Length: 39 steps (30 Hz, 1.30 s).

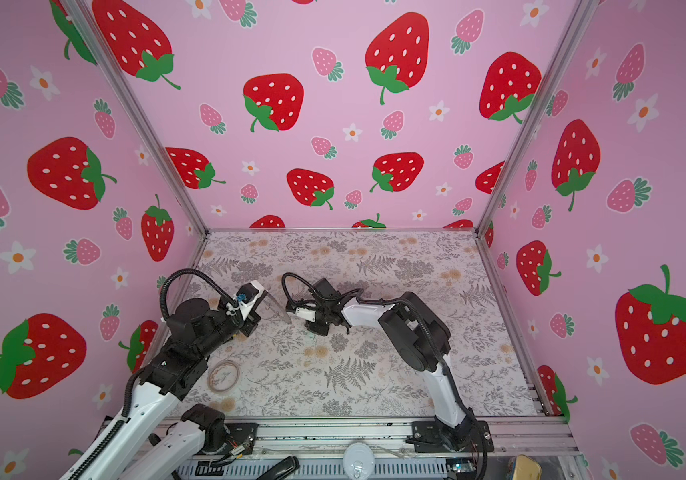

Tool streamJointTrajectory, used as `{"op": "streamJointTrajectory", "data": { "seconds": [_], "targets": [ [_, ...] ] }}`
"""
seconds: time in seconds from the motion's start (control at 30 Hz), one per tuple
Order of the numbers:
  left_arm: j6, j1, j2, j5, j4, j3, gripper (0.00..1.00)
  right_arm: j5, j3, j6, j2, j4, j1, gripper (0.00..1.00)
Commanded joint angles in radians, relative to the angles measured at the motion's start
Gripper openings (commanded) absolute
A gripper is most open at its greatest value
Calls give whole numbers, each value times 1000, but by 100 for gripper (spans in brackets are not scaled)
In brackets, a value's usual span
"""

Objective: Put the keys on the keyring
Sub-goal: 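Lift the green-tagged key with the right gripper off the table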

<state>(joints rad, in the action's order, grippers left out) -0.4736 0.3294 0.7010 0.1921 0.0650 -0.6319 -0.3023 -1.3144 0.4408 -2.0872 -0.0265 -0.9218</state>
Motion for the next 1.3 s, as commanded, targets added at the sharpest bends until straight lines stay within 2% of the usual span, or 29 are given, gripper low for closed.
{"op": "streamJointTrajectory", "data": {
  "seconds": [0.0,0.13,0.43,0.87,1.27],
  "targets": [
    [-5,3,-9,16,-34,-9,0,-92,66,4,76,89,19,28],
    [-3,3,-5,21,-36,-3,0,-133,149,-4,133,201,42,29],
    [6,3,3,29,-45,6,0,-204,172,-12,133,196,66,27],
    [9,3,11,33,-49,12,0,-187,140,55,66,116,57,28],
    [13,2,19,33,-53,14,0,-139,133,75,31,116,40,29]
  ]
}}
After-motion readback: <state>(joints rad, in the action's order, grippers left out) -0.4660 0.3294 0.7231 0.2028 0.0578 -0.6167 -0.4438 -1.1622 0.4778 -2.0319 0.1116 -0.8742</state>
